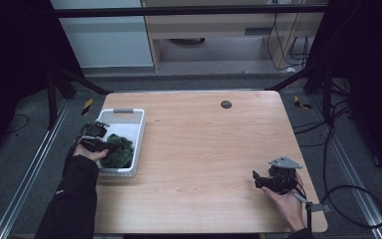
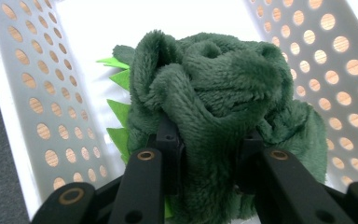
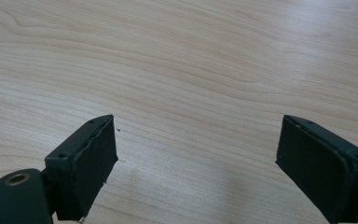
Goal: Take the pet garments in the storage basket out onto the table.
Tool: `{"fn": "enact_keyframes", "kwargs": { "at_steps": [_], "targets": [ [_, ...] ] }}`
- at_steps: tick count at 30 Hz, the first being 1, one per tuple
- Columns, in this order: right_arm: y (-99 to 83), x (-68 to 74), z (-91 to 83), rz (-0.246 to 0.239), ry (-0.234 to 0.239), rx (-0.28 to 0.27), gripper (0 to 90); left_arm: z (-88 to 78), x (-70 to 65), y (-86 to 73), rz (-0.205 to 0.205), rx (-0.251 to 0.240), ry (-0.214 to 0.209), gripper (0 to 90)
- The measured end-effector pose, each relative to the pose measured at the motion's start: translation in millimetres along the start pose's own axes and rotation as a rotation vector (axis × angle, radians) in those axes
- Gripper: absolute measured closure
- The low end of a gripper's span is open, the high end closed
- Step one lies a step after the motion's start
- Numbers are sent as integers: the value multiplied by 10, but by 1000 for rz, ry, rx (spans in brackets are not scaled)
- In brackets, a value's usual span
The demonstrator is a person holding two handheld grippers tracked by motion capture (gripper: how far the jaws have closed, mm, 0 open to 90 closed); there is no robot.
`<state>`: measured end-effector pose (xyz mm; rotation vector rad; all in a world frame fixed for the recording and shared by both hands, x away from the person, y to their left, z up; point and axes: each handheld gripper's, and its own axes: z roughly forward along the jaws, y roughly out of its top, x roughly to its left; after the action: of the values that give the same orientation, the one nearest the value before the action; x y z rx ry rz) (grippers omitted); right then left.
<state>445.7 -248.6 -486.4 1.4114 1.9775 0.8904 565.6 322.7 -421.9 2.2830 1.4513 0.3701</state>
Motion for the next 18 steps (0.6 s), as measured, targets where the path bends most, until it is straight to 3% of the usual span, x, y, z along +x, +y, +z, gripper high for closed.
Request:
{"fn": "enact_keyframes", "kwargs": {
  "at_steps": [8, 18],
  "targets": [
    [-1, -5, 2, 1, -2, 1, 121, -163, 11, 8, 17, -28, 0, 721],
    [-2, -6, -3, 2, -2, -2, 121, -594, -42, 63, 63, -105, 6, 722]
  ]
}}
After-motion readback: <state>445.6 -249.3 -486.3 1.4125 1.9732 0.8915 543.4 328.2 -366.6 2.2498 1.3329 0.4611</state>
